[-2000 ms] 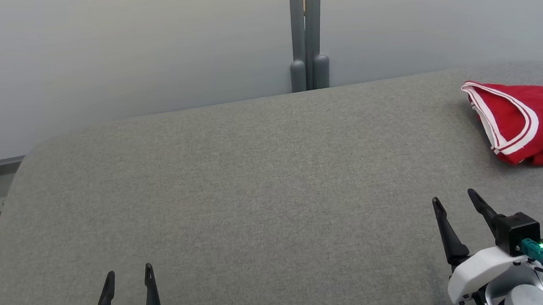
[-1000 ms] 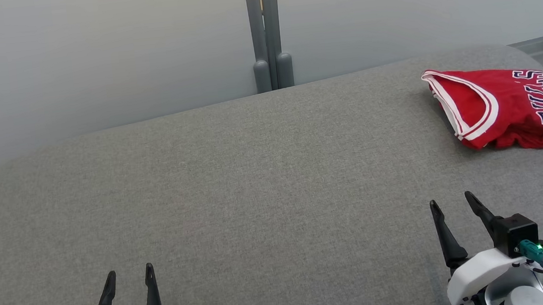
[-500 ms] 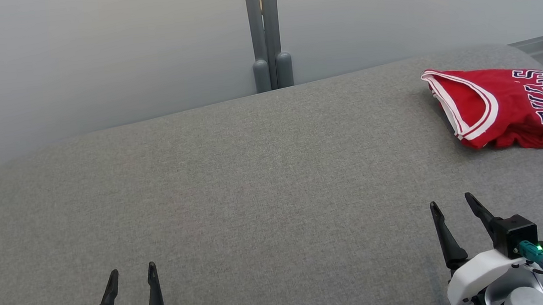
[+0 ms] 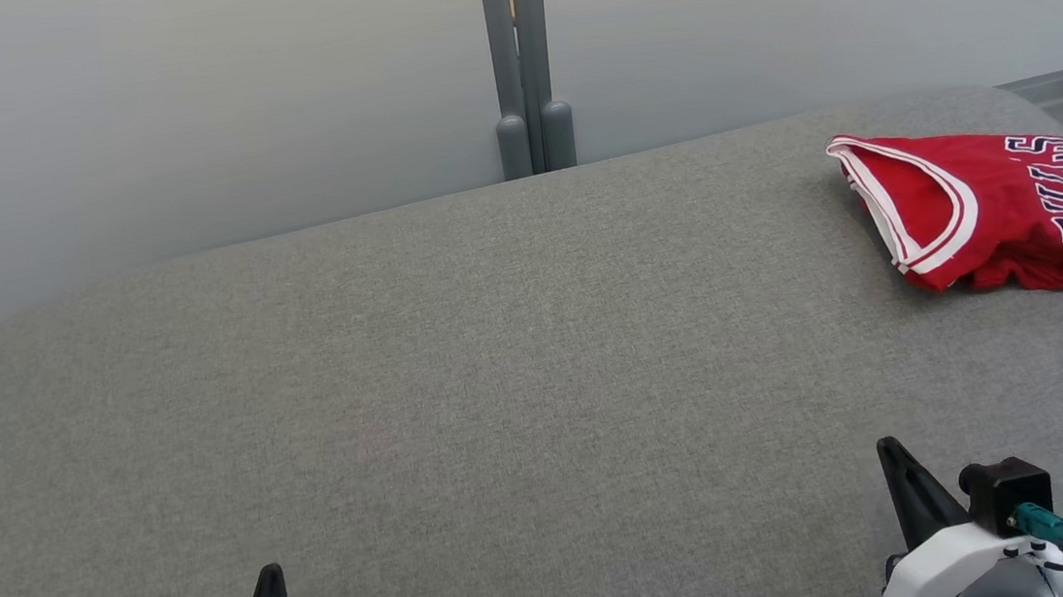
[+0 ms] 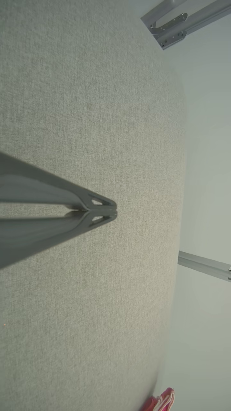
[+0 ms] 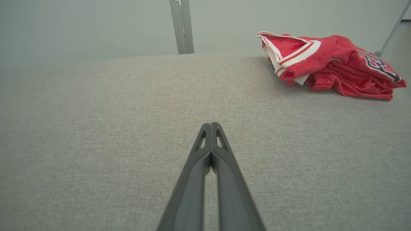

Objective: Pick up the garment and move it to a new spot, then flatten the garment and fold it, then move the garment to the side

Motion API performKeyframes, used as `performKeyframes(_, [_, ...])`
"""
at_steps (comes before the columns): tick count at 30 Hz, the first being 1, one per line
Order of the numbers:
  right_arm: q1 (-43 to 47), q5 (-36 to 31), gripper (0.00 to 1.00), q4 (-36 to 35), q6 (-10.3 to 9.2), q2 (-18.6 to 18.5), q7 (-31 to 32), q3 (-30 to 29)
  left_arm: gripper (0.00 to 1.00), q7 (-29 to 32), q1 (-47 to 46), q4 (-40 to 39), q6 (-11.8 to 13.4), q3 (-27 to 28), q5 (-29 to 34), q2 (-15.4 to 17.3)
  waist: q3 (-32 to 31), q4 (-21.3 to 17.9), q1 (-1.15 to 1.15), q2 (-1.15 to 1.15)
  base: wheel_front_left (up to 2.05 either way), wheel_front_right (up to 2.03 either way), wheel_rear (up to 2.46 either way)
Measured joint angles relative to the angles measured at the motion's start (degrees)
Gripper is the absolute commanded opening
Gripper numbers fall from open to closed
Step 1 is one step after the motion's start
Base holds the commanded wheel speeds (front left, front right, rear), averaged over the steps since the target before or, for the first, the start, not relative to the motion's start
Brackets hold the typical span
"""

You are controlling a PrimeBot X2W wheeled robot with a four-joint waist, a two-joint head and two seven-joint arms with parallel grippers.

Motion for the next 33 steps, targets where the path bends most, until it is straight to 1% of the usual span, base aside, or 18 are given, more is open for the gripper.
performKeyframes(15, [-1.0, 17.3, 0.00, -1.3, 0.00, 0.2, 3.9, -1.1, 0.00, 3.8, -1.2, -1.5, -0.4, 1.4, -15.8, 0.0, 0.5, 0.5, 0.00, 0.00, 0.00, 0.00, 0.00])
performKeyframes(33, [-2.4, 34.6, 0.00, -2.8, 0.00, 0.4, 7.9, -2.2, 0.00, 7.8, -3.3, -3.1, -0.9, 3.1, -31.2, 0.0, 1.1, 1.2, 0.00, 0.00, 0.00, 0.00, 0.00])
